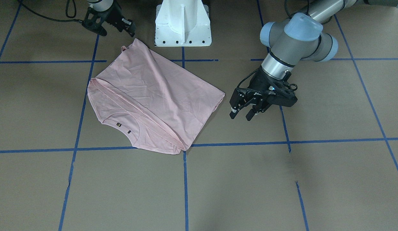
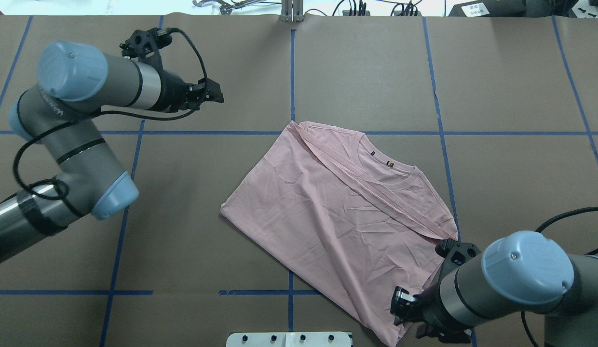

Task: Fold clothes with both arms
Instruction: 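Move the right gripper to the shirt's far edge while the left approaches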

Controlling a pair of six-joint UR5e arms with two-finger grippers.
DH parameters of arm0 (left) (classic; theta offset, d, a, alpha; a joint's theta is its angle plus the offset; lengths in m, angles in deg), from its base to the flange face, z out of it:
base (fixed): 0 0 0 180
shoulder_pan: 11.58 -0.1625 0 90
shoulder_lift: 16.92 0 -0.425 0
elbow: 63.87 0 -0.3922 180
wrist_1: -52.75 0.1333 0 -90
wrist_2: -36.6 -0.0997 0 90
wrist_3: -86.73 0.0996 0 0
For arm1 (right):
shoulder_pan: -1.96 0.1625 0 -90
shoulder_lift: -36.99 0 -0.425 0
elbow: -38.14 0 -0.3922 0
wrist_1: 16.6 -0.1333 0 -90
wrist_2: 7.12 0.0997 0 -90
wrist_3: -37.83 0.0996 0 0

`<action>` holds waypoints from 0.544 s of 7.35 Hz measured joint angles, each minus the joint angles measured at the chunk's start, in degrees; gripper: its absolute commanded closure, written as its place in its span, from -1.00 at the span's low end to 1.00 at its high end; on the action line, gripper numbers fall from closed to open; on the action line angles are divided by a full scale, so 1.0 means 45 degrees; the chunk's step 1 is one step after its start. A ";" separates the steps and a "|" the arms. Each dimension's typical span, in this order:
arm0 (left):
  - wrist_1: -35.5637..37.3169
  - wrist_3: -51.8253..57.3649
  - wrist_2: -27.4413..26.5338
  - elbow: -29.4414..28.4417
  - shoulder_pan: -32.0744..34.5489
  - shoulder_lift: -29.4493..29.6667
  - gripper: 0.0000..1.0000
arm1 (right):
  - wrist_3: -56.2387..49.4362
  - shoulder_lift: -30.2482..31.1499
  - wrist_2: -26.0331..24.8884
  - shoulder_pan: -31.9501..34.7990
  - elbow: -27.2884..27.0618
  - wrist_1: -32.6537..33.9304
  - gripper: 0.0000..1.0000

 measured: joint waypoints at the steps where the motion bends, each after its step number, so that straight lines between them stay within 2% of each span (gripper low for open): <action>1: 0.0990 -0.0328 0.0020 0.0764 -0.0426 -0.0136 -0.40 | -0.0102 -0.0010 0.0001 0.0936 0.0099 -0.0036 -1.00; 4: 0.2241 -0.1332 0.0169 0.1743 -0.1629 -0.0288 -0.40 | -0.0757 -0.0200 0.0001 0.3125 0.0274 -0.0062 -1.00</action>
